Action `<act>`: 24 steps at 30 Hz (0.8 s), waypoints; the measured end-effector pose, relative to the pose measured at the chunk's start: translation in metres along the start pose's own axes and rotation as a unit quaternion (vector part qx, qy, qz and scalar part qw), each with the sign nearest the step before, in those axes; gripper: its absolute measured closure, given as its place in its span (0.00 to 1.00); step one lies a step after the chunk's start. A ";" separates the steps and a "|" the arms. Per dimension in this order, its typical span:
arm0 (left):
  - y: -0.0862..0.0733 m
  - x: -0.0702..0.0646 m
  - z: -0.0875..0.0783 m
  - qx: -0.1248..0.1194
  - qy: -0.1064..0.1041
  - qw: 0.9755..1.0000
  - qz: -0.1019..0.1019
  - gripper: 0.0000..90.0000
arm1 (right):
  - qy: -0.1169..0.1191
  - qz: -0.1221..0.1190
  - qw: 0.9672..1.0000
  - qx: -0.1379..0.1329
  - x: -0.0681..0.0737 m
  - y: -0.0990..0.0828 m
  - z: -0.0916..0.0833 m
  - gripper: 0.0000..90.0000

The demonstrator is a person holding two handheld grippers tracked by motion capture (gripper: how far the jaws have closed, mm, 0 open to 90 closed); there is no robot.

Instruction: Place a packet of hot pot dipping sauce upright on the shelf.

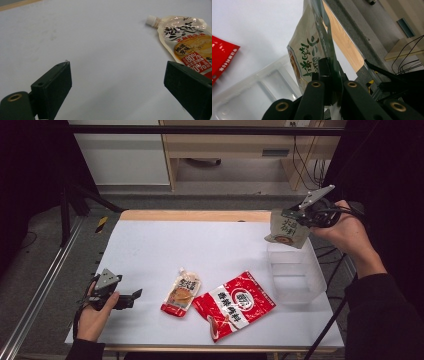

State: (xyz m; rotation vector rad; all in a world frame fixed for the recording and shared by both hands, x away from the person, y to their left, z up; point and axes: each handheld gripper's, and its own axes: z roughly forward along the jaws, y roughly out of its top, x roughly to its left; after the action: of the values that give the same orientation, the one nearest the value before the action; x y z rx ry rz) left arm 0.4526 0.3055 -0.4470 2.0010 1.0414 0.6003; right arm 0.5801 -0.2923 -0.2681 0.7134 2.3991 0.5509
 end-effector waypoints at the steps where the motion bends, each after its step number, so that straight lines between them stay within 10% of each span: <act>1: 0.000 0.000 0.000 0.000 0.000 1.000 0.000 0.08 | 0.001 0.001 1.000 0.003 -0.001 -0.002 0.002 1.00; 24: 0.000 0.002 -0.002 0.000 0.004 1.000 -0.001 0.08 | 0.031 0.001 0.999 0.021 -0.011 -0.016 0.029 1.00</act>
State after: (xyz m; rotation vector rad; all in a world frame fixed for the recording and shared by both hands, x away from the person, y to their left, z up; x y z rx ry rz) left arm 0.4519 0.3078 -0.4462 1.9989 1.0474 0.6070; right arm 0.6001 -0.3054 -0.2939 0.7280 2.4745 0.5315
